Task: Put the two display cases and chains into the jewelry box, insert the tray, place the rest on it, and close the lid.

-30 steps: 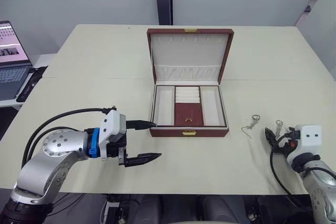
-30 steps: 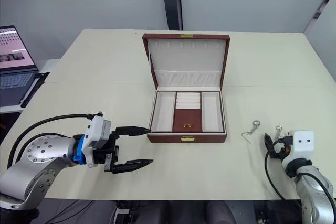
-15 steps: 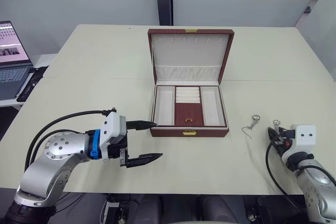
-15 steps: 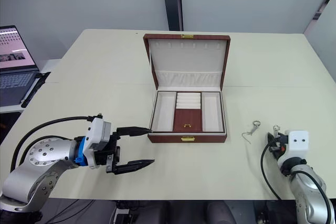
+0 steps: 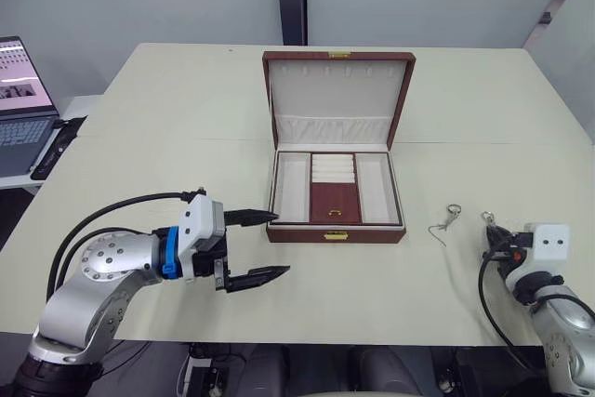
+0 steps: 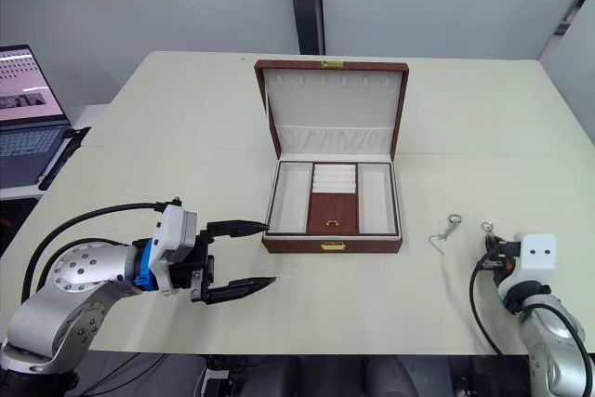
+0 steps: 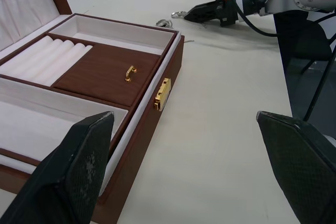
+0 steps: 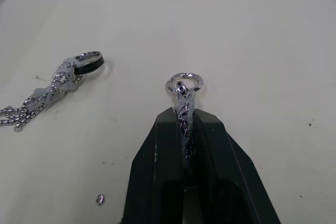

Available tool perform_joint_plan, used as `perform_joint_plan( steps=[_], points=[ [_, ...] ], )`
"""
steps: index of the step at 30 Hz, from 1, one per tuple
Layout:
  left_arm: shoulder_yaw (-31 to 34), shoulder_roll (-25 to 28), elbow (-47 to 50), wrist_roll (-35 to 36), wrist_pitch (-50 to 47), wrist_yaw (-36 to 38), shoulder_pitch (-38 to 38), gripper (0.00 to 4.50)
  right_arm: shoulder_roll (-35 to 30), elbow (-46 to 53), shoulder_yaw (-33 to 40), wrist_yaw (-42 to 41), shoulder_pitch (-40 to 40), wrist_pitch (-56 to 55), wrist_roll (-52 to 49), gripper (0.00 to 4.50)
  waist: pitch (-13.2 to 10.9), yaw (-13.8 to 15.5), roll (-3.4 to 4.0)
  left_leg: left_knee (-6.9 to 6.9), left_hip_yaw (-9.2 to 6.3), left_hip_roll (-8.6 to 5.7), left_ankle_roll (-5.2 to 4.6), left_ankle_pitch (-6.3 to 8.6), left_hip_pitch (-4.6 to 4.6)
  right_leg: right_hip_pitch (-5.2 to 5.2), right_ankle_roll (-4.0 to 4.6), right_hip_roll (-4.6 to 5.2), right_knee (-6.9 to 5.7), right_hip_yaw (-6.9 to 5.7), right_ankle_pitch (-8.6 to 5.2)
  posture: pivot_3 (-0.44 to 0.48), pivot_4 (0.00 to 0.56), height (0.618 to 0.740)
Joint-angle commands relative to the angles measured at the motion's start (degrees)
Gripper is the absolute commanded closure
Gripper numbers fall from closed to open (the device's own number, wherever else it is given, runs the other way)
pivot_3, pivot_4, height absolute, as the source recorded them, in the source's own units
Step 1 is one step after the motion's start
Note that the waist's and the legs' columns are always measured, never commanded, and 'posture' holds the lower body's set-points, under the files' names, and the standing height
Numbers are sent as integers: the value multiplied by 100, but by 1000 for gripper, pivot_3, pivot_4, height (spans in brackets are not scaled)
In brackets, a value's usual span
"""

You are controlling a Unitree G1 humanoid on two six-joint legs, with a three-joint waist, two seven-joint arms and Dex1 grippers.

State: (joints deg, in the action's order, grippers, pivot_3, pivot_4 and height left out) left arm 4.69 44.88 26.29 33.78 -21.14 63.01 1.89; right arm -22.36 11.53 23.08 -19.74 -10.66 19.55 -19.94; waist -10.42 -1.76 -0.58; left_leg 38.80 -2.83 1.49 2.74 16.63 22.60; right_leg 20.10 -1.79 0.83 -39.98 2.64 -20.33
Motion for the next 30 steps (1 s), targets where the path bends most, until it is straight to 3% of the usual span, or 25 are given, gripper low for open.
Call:
perform_joint_plan(
  steps=[1,10,19,25,30],
  points=[
    [46,-33,40,76,-18,-56,51,0,-131,289,220,-261,-42,-98,-287,4447,0,-1,1,0,0,0,0,0,0,0,0,0,0,0,0,0,150,740],
    [183,-142,0,83,-61,-265,-92,0,-716,889,134,-947,179,225,-823,4447,0,-5,5,0,0,3,0,0,-1,1,0,-1,-2,0,0,0,150,740],
    [713,-250,55,131,-57,-698,-581,0,-1318,1310,-278,-1441,1097,1152,-1580,4447,-1,1,4,1,-5,4,0,0,2,1,0,0,0,0,0,0,150,740],
    [1273,-520,225,172,47,-1068,-1299,0,-1529,1209,-1095,-1829,2688,1816,-2006,4447,-3,-55,6,0,2,9,0,0,-2,6,0,1,-4,2,0,0,150,740],
    [1567,-969,137,179,451,-1193,-1854,0,-1181,795,-2018,-1989,3899,2061,-1851,4447,-4,-16,3,1,-12,9,-1,0,8,8,1,2,2,-2,0,0,150,740]
  ],
)
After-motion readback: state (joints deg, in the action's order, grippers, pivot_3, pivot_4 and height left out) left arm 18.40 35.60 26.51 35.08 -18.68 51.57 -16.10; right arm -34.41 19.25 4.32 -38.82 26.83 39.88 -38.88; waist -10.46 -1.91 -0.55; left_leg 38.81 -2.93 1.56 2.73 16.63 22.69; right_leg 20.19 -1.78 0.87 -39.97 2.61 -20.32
